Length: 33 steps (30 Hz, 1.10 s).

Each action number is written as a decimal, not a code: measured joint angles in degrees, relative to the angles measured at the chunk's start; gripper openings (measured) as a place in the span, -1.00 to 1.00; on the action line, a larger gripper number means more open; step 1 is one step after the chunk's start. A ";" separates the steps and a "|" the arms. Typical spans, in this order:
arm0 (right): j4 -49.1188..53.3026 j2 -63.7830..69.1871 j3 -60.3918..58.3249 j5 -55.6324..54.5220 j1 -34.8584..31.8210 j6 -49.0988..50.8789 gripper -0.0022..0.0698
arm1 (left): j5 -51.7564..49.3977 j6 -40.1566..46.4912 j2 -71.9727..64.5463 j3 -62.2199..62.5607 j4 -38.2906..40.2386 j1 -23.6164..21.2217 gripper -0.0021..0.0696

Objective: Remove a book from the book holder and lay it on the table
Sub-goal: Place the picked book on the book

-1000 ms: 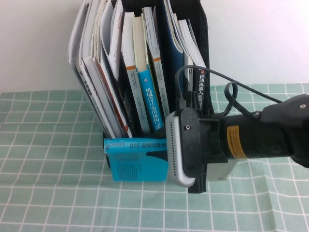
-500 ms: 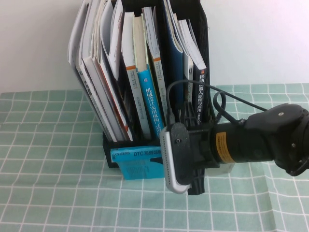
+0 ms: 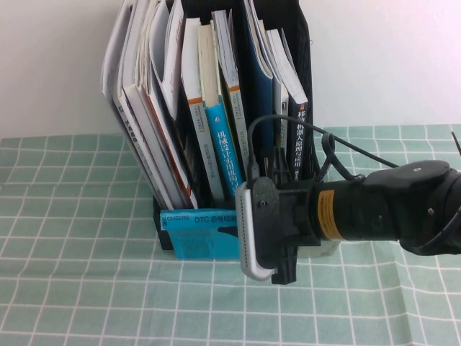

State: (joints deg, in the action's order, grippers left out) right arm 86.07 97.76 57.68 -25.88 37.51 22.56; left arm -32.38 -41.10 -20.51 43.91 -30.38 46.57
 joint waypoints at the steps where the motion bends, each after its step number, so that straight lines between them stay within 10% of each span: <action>1: -0.32 0.00 0.00 0.00 0.00 -0.27 -0.38 | 0.00 0.00 0.00 0.00 0.00 0.00 -0.95; 15: -4.30 2.86 0.71 -1.66 0.02 3.15 -0.36 | 4.98 0.00 0.00 0.00 0.00 0.00 -0.95; 22: 6.09 3.29 0.71 -5.46 0.02 12.53 0.04 | 4.95 -3.07 0.00 0.00 1.80 0.00 -0.95; 33: 15.42 3.51 0.71 -17.04 0.02 27.41 0.08 | 3.62 -3.84 0.00 0.00 4.49 0.00 -0.95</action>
State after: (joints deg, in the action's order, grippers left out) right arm 101.49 101.27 58.39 -42.93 37.52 49.97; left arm -28.77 -44.95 -20.51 43.91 -25.89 46.57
